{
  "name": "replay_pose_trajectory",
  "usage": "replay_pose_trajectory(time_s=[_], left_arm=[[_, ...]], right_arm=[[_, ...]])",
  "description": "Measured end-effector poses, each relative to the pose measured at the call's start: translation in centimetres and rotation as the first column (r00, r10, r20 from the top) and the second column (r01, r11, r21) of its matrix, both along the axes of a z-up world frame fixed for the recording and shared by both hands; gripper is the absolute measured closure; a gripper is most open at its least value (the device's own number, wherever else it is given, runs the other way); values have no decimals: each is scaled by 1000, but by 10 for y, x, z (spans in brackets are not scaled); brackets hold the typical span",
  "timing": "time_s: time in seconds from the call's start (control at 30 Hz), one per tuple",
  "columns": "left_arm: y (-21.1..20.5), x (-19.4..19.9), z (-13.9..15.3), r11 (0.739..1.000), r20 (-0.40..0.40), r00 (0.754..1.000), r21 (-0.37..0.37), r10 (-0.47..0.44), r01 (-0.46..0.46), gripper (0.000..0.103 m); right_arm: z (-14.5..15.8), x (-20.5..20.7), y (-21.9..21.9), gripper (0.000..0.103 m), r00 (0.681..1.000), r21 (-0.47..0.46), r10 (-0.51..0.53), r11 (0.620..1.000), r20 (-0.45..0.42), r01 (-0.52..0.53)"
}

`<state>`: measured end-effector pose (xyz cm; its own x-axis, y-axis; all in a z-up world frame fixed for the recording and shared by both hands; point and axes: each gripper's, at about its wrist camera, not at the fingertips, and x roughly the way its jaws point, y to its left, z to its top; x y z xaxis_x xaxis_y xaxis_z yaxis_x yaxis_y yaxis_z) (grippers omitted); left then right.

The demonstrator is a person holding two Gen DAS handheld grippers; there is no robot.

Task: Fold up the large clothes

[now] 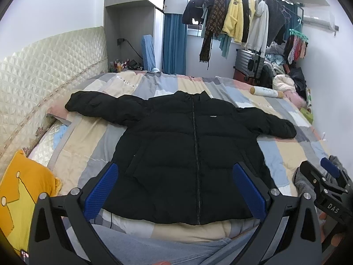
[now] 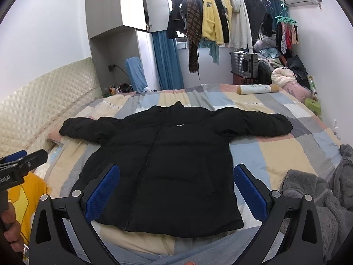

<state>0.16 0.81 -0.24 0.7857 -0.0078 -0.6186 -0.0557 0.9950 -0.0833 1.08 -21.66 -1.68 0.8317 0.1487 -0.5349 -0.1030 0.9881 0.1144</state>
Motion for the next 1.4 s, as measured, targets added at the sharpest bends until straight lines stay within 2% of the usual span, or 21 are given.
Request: replay_pose_trajectory(time_s=[0.07, 0.2, 0.33, 1.4], left_arm=[[-1, -1, -1, 1000, -3, 1000, -3, -5, 5, 0], [-12, -7, 0, 999, 6, 1000, 49, 5, -5, 0], [-11, -2, 3, 999, -2, 1000, 29, -24, 24, 0], [-10, 9, 14, 999, -16, 999, -1, -33, 33, 0]], right_arm=[[2, 0, -1, 0, 1000, 1, -6, 1000, 2, 6], [2, 1, -2, 0, 1000, 8, -3, 1000, -3, 3], [5, 1, -1, 0, 1000, 4, -5, 1000, 2, 5], [12, 2, -12, 0, 999, 29, -46, 999, -4, 46]])
